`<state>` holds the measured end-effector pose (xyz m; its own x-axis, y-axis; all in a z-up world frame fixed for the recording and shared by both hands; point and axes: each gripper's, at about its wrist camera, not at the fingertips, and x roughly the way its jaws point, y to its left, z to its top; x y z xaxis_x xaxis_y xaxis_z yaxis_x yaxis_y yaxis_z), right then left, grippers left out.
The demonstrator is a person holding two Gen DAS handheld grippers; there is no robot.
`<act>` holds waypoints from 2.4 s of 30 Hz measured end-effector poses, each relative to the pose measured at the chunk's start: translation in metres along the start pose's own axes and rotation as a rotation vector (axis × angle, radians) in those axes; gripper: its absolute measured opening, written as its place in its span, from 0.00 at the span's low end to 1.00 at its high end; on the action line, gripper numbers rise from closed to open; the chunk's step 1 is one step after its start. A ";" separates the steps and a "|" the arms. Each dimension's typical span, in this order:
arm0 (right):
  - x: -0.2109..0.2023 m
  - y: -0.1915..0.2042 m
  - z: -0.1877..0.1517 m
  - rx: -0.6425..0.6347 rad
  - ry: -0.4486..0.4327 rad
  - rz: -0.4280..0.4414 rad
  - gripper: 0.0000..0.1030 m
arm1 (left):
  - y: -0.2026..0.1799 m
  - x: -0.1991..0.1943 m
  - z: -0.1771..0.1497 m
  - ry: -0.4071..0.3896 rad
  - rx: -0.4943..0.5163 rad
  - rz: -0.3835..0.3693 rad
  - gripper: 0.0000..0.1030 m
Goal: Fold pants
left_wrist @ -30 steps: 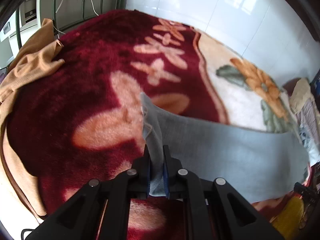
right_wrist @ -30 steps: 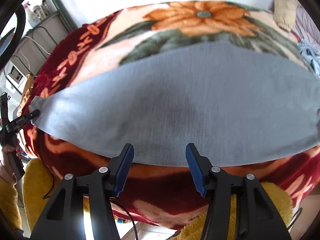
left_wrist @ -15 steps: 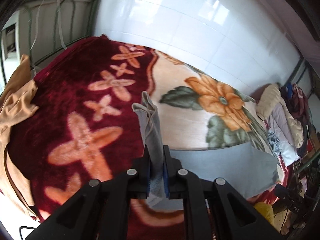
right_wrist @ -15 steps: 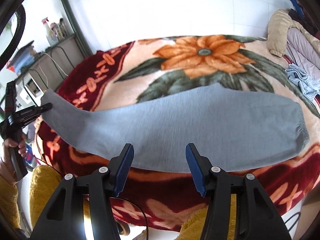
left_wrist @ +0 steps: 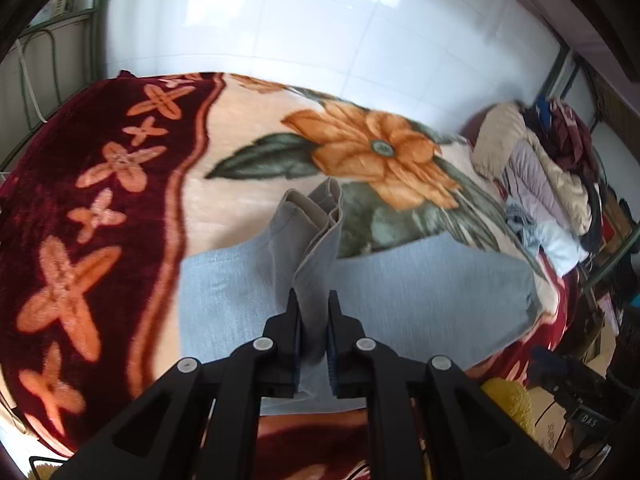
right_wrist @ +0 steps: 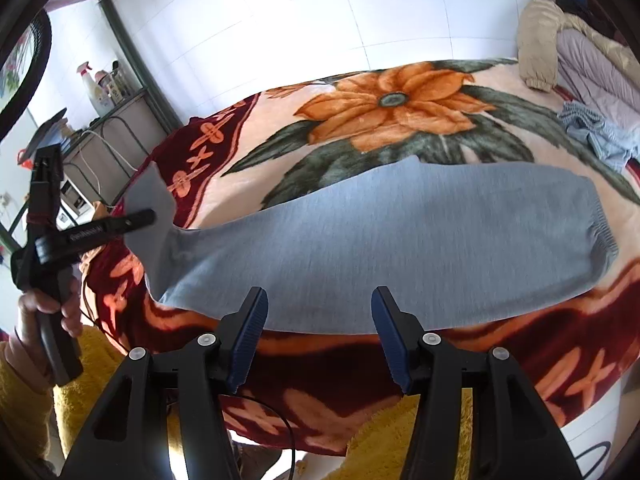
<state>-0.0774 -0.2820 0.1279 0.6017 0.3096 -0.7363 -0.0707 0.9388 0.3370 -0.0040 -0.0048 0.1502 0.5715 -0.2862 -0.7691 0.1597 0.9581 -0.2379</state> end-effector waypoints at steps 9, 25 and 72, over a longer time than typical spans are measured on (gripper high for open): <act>0.023 -0.041 0.001 0.050 0.055 0.019 0.54 | -0.039 0.056 -0.003 0.084 0.030 0.030 0.10; 0.001 -0.177 0.014 0.285 -0.016 -0.134 0.54 | -0.069 0.112 -0.016 0.200 -0.071 0.007 0.37; -0.004 -0.127 0.087 0.042 -0.099 -0.228 0.24 | 0.014 0.045 0.017 0.093 0.142 0.392 0.39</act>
<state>-0.0020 -0.4154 0.1391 0.6736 0.0719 -0.7356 0.1077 0.9751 0.1938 0.0377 -0.0044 0.1223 0.5371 0.1059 -0.8368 0.0580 0.9851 0.1619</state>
